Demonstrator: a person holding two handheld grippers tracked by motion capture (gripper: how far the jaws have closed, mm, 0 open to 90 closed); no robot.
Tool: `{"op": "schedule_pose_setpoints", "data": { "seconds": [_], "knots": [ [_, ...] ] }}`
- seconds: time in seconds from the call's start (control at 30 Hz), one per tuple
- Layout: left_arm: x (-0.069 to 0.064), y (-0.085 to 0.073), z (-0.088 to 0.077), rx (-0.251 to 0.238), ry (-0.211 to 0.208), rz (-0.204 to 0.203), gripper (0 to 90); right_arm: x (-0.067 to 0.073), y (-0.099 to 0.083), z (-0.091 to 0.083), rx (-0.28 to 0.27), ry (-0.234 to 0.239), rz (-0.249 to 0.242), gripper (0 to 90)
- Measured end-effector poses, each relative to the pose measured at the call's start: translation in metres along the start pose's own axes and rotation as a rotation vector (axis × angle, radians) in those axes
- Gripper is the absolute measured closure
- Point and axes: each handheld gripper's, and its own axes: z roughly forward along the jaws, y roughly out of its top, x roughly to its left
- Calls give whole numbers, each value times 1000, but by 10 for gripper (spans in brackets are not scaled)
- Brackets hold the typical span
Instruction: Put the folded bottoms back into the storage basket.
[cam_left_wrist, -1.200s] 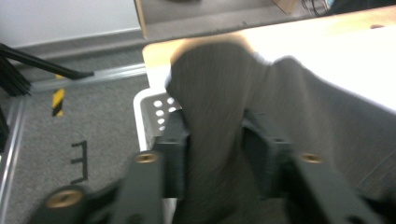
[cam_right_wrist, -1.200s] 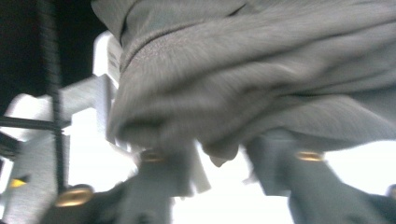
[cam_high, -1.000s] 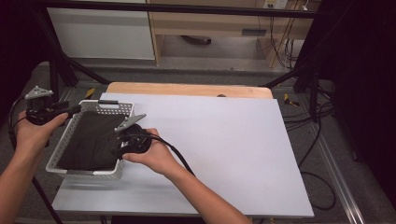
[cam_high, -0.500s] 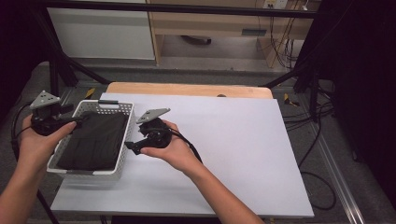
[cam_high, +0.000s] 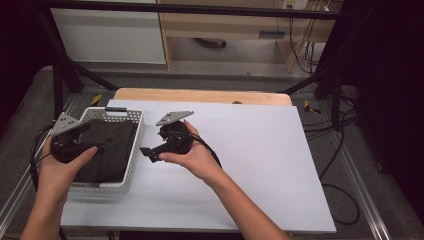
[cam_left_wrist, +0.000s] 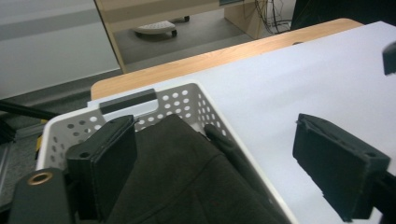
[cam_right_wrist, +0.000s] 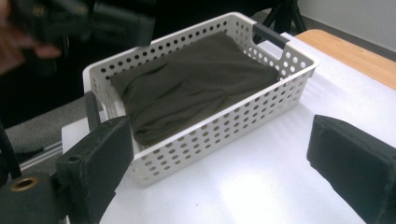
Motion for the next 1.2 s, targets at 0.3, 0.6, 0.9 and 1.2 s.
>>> {"op": "schedule_pose_setpoints", "data": {
  "seconds": [0.3, 0.6, 0.9, 1.2],
  "knots": [
    [-10, -4, 0, 6, -45, -1, 65, -10, 6, -9, -47, -16, 30, 58],
    [-17, -7, 0, 4, -69, -10, 60, -17, 15, -19, -90, -52, 45, 57],
    [-23, -8, 2, 11, -92, -9, 53, -22, 25, -27, -128, -94, 37, 54],
    [-25, -9, 1, 17, -116, -6, 50, -28, 31, -35, -128, -115, 44, 46]
  ]
}}
